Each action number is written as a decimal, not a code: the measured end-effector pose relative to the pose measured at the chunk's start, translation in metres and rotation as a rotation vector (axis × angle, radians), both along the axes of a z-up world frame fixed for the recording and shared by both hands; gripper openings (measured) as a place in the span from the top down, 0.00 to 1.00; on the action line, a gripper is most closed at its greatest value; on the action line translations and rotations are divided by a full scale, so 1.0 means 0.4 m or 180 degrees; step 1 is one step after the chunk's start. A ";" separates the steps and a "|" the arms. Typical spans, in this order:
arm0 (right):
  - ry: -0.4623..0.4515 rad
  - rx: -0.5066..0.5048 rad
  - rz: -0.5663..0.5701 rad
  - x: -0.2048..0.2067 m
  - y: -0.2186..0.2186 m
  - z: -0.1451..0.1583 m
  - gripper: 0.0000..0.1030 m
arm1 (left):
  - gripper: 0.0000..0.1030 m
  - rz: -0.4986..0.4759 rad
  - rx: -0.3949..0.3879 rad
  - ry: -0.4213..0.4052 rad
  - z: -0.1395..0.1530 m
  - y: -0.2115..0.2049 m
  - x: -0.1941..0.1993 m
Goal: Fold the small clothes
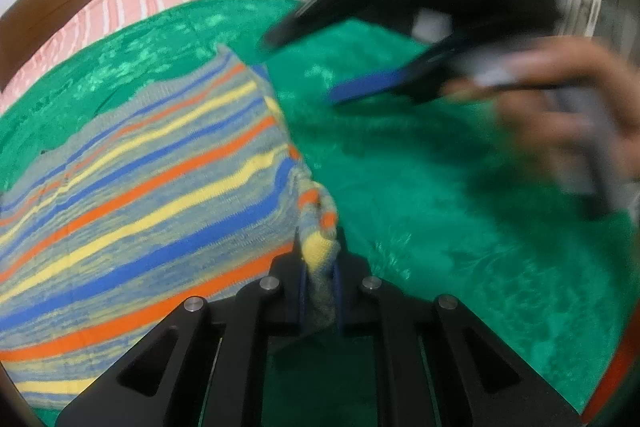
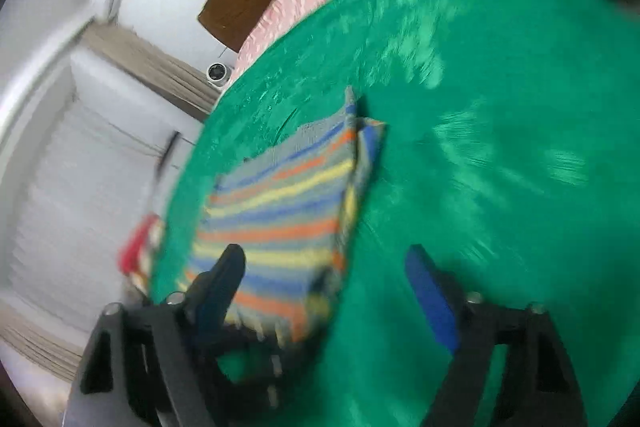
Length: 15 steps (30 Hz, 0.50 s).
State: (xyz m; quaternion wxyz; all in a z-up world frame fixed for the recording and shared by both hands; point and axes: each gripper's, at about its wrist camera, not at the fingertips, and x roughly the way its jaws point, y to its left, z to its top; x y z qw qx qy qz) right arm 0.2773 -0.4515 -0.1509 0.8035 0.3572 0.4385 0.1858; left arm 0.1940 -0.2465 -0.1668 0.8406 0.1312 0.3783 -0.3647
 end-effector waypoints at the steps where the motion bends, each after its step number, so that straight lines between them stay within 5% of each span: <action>1: 0.0097 0.0061 -0.0058 0.045 0.006 -0.025 0.29 | 0.92 0.0001 -0.0079 0.0006 0.007 0.009 -0.003; 2: 0.0197 0.0133 -0.0127 0.089 0.010 -0.051 0.32 | 0.92 0.0013 -0.0163 0.0040 0.013 0.021 -0.003; 4: 0.0233 0.0160 -0.0277 0.148 0.031 -0.072 0.57 | 0.93 0.0081 -0.0394 0.0173 0.033 0.063 0.006; 5: 0.0229 0.0075 -0.0295 0.165 0.048 -0.063 0.86 | 0.93 0.0167 -0.0551 0.0232 0.052 0.108 0.013; 6: 0.0145 -0.0065 -0.0289 0.178 0.079 -0.032 0.90 | 0.93 0.0239 -0.0651 0.0260 0.066 0.140 0.021; 11: -0.0357 -0.0265 0.0171 0.211 0.273 0.134 0.91 | 0.93 0.0888 -0.1182 0.0472 0.119 0.436 0.061; 15: -0.0474 -0.0366 0.0600 0.264 0.532 0.187 0.91 | 0.93 0.1398 -0.1321 0.0555 0.105 0.616 0.082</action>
